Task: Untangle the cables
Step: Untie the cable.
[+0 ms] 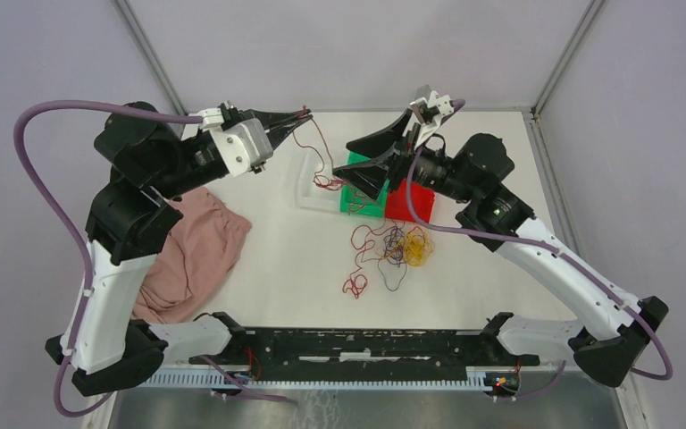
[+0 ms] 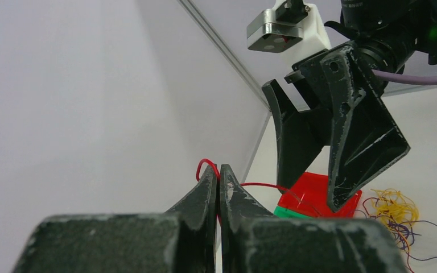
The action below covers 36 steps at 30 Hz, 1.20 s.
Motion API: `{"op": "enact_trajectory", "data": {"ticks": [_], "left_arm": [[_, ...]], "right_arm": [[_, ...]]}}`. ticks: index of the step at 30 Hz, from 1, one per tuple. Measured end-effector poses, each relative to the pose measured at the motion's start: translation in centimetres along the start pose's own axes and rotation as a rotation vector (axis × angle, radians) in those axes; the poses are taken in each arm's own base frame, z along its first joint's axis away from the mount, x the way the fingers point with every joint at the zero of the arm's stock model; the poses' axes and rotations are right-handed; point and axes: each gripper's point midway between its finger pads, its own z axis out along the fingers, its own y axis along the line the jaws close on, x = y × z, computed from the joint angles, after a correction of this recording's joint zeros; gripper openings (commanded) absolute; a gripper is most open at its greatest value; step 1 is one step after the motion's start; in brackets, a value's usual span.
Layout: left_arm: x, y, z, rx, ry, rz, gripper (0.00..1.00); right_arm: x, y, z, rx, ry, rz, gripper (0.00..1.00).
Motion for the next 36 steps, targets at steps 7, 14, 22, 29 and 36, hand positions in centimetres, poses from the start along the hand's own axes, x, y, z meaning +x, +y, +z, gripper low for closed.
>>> {"op": "enact_trajectory", "data": {"ticks": [7, 14, 22, 29, 36], "left_arm": [[-0.2, -0.3, -0.7, -0.003, -0.003, 0.004, 0.03], [0.8, -0.8, -0.4, 0.01, 0.017, -0.001, 0.03], [1.3, -1.2, -0.7, 0.015, 0.029, 0.003, 0.03], [1.1, -1.5, -1.5, 0.01, 0.025, 0.013, 0.03], [1.2, -1.5, -1.5, 0.011, 0.027, 0.021, 0.03]], "right_arm": [[0.4, -1.0, 1.7, 0.014, 0.013, -0.01, 0.73], [3.1, -0.8, 3.0, -0.004, 0.078, 0.008, 0.74], [1.7, -2.0, 1.3, 0.136, 0.07, -0.036, 0.75], [-0.6, -1.1, 0.0, 0.153, 0.012, -0.052, 0.76], [-0.8, 1.5, 0.5, 0.016, 0.01, -0.034, 0.76]]}}
